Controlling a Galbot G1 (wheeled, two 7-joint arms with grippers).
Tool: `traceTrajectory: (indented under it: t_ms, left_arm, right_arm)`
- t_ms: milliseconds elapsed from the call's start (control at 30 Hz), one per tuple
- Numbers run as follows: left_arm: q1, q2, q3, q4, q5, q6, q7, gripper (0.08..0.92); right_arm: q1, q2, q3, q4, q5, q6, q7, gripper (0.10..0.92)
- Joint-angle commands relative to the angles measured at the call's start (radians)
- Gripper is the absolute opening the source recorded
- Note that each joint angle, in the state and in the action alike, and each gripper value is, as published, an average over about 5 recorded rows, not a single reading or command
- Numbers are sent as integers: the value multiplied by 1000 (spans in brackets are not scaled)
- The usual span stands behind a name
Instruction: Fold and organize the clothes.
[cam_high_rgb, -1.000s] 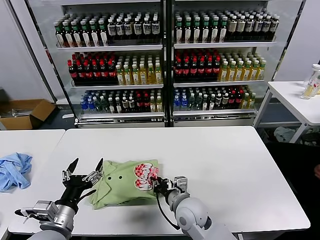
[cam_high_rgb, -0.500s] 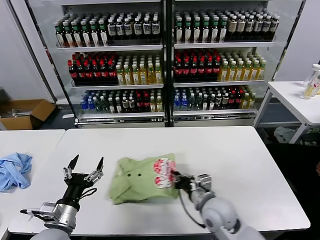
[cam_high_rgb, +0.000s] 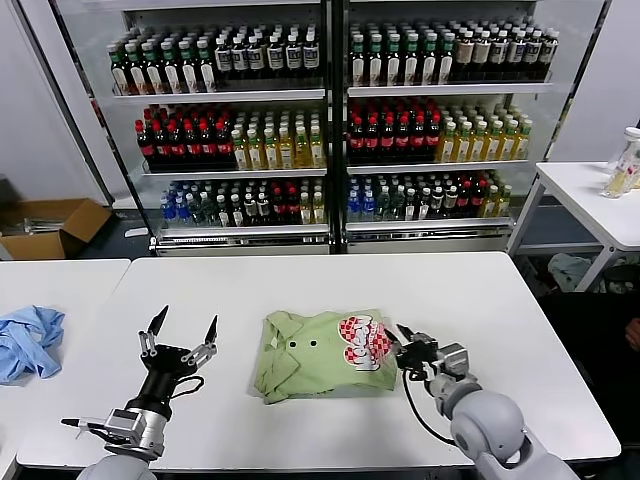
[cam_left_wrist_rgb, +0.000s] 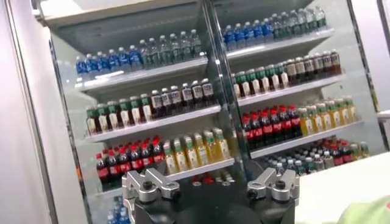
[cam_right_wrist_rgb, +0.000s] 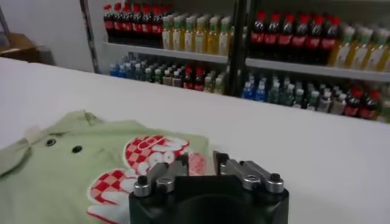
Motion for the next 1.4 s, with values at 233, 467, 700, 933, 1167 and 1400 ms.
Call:
traceTrajectory:
  t_ms: [233, 467, 700, 933, 1167, 1400]
  left_arm:
    - [-49, -27, 24, 75, 158, -30, 44, 823]
    - [-108, -29, -4, 153, 177, -153, 43, 822]
    - [-136, -12, -22, 164, 229, -207, 49, 823]
    - [-149, -2, 0, 142, -2, -91, 50, 823]
    - [-175, 28, 5, 147, -30, 69, 14, 823]
    - [-199, 55, 1, 156, -99, 69, 5, 823]
  right_arm:
    - [-36, -77, 270, 146, -163, 142, 48, 560]
    - [-36, -26, 249, 16, -247, 255, 31, 763]
    - [-48, -16, 247, 7, -254, 258, 29, 822]
    - [-52, -18, 252, 34, -267, 243, 3, 823]
    - [-28, 15, 231, -57, -296, 285, 18, 823]
    - [-28, 35, 237, -132, -456, 400, -11, 823]
